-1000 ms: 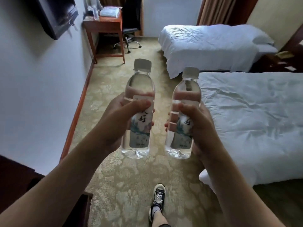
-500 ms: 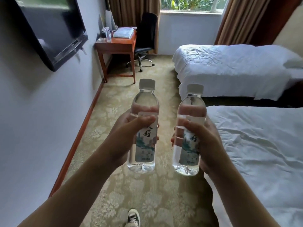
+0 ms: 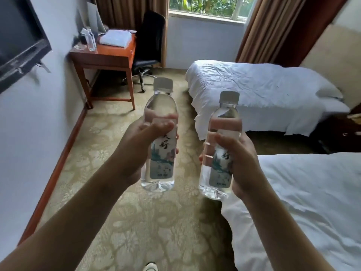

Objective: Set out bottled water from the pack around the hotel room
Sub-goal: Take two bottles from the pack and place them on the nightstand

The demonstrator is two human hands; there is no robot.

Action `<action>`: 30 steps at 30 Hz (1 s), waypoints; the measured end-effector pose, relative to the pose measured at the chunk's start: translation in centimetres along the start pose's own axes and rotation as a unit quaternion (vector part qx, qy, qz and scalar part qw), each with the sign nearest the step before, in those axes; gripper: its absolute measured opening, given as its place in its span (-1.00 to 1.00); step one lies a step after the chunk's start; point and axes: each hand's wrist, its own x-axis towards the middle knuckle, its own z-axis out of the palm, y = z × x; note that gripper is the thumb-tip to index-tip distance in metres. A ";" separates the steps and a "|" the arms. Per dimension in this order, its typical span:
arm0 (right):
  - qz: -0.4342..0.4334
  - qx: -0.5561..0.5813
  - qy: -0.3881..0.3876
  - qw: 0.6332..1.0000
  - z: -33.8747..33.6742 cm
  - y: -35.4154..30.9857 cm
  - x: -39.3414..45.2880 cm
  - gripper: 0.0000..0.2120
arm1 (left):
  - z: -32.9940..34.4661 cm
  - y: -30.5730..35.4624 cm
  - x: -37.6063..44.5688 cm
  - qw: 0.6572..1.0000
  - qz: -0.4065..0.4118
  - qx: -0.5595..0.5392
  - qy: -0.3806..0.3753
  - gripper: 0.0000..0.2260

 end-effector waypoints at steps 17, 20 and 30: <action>-0.015 0.045 -0.016 0.999 -12.4 0.2 43.5 -0.59 | 2.3 0.7 43.7 1.000 0.002 0.014 0.006 -0.57; -0.035 0.011 -0.017 0.999 -14.3 -1.4 49.9 -0.63 | 3.4 1.5 50.4 1.000 0.010 0.014 0.009 -0.72; -0.057 -0.002 0.078 0.995 -23.2 -1.9 69.0 -0.59 | 7.3 0.8 74.7 0.997 0.004 0.022 -0.074 -0.82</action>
